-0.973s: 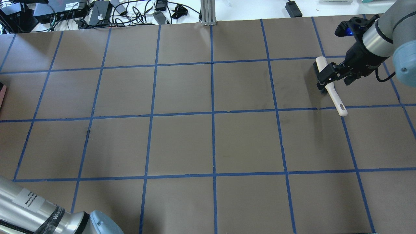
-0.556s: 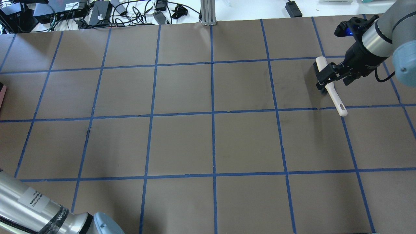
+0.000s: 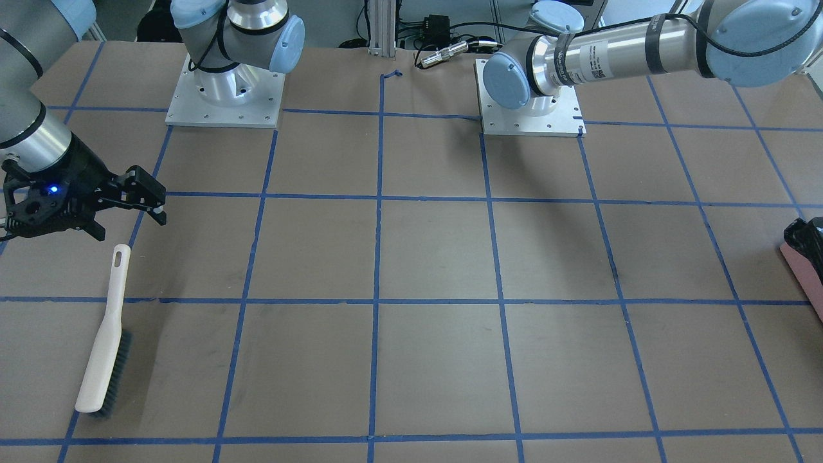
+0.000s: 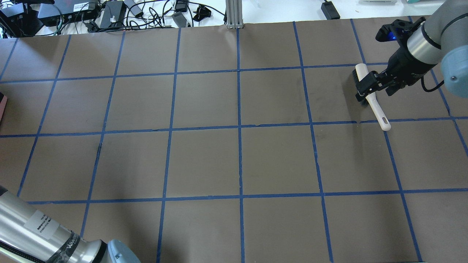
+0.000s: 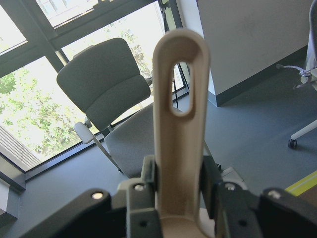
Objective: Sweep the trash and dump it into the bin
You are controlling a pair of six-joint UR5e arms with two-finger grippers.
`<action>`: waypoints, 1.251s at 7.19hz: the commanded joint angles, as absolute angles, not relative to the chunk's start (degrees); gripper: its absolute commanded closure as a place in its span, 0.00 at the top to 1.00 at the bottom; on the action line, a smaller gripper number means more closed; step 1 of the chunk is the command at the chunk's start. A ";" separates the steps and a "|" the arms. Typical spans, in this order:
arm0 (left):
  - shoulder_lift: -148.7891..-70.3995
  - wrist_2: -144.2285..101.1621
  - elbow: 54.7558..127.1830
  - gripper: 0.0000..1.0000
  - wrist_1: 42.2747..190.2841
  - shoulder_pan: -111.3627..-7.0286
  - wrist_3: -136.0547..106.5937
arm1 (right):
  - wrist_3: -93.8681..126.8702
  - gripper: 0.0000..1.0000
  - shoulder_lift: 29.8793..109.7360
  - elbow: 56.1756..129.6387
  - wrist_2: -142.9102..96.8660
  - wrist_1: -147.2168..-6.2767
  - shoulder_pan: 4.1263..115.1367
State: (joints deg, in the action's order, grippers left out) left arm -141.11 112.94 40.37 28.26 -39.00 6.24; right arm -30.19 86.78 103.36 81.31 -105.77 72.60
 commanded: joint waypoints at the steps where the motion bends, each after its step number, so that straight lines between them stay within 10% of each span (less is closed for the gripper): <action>1: -141.15 112.94 40.96 0.00 27.42 -39.02 6.24 | -30.23 1.00 86.57 103.36 81.30 -105.82 72.60; 9: -127.73 115.41 51.14 0.00 64.62 -46.74 3.43 | -22.17 1.00 87.71 94.51 84.55 -97.59 72.68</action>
State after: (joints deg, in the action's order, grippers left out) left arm -130.69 115.54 48.62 58.63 -44.98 3.85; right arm -25.20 87.54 97.53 83.98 -101.07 72.62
